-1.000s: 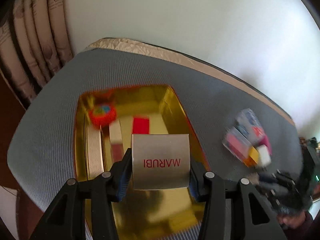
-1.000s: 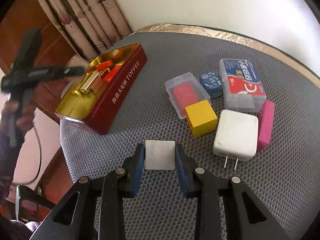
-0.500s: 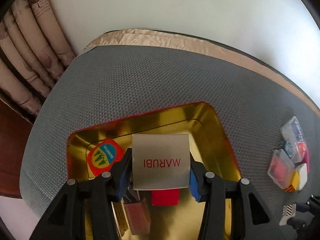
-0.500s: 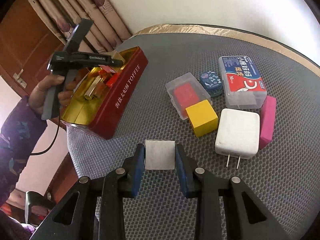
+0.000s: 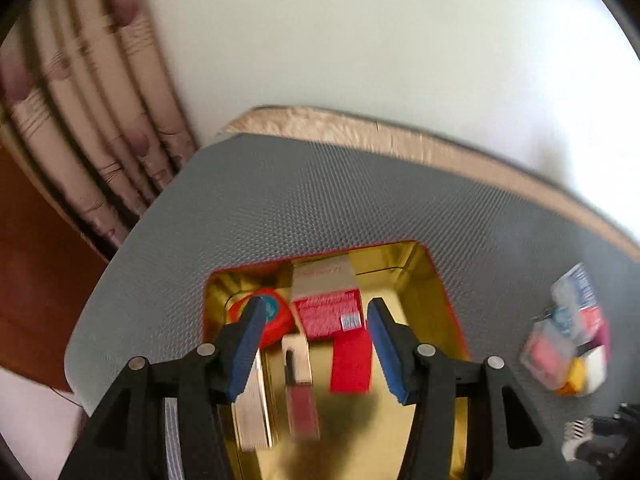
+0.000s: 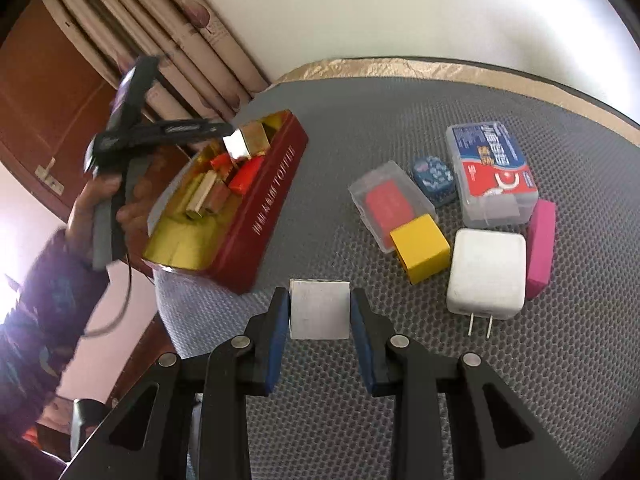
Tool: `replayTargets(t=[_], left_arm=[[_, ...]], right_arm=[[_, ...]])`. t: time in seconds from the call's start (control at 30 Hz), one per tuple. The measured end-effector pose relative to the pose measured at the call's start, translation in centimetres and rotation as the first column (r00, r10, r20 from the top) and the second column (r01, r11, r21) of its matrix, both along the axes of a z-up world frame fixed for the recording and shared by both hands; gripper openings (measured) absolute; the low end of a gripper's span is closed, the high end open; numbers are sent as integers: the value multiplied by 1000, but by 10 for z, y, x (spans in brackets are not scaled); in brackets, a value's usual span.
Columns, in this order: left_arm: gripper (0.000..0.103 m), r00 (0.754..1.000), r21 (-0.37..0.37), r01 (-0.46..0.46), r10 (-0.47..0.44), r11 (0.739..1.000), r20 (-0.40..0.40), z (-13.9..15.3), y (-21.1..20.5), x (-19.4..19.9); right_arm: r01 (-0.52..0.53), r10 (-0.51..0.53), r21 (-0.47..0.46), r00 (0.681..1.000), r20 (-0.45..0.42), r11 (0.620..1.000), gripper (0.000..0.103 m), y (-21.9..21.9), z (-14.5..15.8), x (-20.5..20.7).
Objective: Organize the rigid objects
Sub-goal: 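Lower the MARUBI box into the tin and open the left gripper while the right gripper carries the chevron cube, then lower the chevron cube into the tin and open the right gripper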
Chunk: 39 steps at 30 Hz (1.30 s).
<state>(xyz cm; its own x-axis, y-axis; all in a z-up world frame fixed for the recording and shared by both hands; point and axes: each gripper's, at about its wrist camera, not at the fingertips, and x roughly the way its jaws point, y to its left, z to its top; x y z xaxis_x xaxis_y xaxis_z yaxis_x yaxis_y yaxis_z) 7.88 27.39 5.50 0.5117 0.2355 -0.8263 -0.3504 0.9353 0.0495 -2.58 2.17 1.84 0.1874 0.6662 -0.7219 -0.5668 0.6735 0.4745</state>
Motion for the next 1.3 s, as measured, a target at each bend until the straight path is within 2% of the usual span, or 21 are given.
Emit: replayTargets(t=[0.17, 0.2, 0.33, 0.47, 0.63, 0.73, 0.87, 1.03, 1.3], left_arm=[[55, 994, -64, -63, 68, 996, 82, 18, -5, -74], [55, 992, -100, -70, 80, 992, 94, 17, -6, -95], [56, 981, -171, -141, 161, 975, 108, 8, 0, -151], [56, 973, -161, -188, 206, 969, 101, -2, 0, -181], [56, 976, -74, -185, 193, 980, 103, -6, -6, -184], [56, 982, -42, -153, 156, 987, 107, -3, -12, -184], [56, 990, -76, -107, 114, 991, 86, -7, -18, -183], [56, 993, -103, -86, 94, 991, 74, -10, -20, -182], [57, 995, -102, -71, 78, 992, 58, -15, -22, -179]], right_arm=[[-19, 18, 30, 1000, 21, 999, 29, 16, 23, 4], [-25, 24, 37, 999, 25, 999, 29, 22, 27, 4], [-74, 71, 66, 996, 53, 995, 29, 61, 50, 15], [-110, 106, 61, 992, 73, 992, 29, 110, 64, 36], [-136, 136, 0, 987, 88, 991, 29, 170, 61, 62], [-153, 161, -77, 979, 122, 985, 29, 196, 53, 68], [-153, 180, -173, 971, 156, 973, 29, 218, 40, 77], [-142, 178, -225, 972, 150, 964, 29, 225, 24, 88], [-118, 151, -235, 980, 129, 965, 31, 231, 12, 100]])
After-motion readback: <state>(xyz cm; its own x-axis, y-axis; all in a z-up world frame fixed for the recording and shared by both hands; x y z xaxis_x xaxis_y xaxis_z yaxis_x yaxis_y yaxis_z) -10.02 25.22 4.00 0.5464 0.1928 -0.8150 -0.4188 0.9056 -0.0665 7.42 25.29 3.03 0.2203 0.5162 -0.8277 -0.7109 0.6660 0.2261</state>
